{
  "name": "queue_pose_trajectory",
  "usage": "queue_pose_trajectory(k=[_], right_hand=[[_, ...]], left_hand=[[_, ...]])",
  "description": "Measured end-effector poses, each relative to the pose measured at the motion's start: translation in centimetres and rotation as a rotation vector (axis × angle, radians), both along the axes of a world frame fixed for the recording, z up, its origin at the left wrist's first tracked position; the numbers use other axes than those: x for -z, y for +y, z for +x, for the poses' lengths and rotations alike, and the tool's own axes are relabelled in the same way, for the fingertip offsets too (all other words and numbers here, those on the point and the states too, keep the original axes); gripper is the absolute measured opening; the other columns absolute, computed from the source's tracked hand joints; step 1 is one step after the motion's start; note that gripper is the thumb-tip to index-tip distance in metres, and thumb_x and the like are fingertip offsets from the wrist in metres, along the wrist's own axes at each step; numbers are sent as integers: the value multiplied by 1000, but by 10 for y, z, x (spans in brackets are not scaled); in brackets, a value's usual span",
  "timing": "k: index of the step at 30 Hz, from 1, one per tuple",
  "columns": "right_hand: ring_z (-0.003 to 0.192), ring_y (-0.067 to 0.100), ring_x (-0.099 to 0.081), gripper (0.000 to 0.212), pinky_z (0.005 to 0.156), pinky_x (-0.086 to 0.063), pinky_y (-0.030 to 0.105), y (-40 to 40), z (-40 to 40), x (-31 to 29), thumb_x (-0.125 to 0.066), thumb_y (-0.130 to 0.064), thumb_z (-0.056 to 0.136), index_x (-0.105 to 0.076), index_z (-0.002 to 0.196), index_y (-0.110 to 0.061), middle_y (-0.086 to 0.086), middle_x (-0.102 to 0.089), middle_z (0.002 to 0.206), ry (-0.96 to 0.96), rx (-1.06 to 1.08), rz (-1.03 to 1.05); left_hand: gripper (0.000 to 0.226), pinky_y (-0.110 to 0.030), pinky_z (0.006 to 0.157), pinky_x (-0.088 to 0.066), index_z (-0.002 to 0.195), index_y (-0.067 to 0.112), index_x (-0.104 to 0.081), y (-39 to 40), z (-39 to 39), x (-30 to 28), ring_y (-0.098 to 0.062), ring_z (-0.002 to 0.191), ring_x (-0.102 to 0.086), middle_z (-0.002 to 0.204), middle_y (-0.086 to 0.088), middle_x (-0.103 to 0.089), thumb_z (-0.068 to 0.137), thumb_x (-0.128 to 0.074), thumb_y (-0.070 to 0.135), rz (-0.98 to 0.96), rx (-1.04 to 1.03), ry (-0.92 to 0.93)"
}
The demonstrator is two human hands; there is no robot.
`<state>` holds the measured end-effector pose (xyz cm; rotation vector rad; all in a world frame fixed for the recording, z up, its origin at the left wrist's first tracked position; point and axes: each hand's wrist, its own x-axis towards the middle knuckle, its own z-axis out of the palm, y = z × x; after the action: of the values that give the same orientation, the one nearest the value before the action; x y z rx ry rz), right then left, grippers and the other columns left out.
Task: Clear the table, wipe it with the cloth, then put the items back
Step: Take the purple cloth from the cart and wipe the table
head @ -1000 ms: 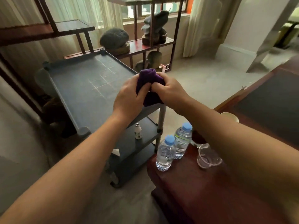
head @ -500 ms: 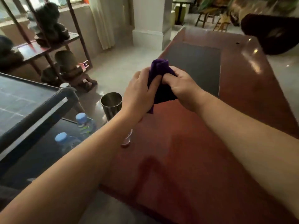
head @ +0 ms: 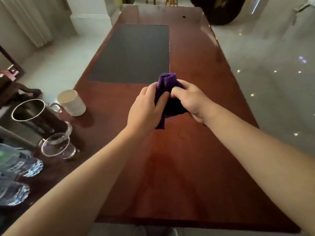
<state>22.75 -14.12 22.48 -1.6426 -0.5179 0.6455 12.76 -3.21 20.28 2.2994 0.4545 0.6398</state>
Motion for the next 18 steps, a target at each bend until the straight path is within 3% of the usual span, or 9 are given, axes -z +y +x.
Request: queue_pose_trajectory(k=[3,6,10,13,18], right_hand=[[78,16,-62,21,79,-53,39,-23,0,19,-53,-19,70,-67,86,-20,-2,-66,79,72,29,-7],[88,23,-62,21,90,-49,46,-49,0,50,-56,-18,69,-67,85,-26,4,-68,88,229,105,51],[95,23,-64,27,88,-52,44,-90,-2,93,-57,-15,70,-69,92,-25,8,-68,99,444,186,171],[103,23,-66,38,83,-55,39,-124,-5,124,-55,-15,75,-66,110,-22,10,-68,111,546,280,257],[109,26,-65,43,89,-54,44,-173,-16,159,-46,-13,87,-55,129,-15,14,-65,122,650,509,342]], left_hand=[[44,-27,80,-37,134,30,-48,-10,-7,27,-6,113,-50,128,9,-56,95,-42,51,-8,68,25],[58,-24,92,-36,137,23,-48,-15,-28,70,-10,123,-46,134,6,-56,90,-43,57,55,114,88],[83,-46,117,-23,149,22,-36,-19,-74,141,-26,146,-26,155,-5,-38,87,-29,77,278,105,445],[93,-58,116,-12,155,29,-21,-22,-101,184,-30,151,-7,162,-8,-20,80,-19,85,384,47,716],[94,-63,114,-9,155,30,-25,-25,-119,216,-33,151,-7,163,-11,-17,79,-12,84,367,-10,813]])
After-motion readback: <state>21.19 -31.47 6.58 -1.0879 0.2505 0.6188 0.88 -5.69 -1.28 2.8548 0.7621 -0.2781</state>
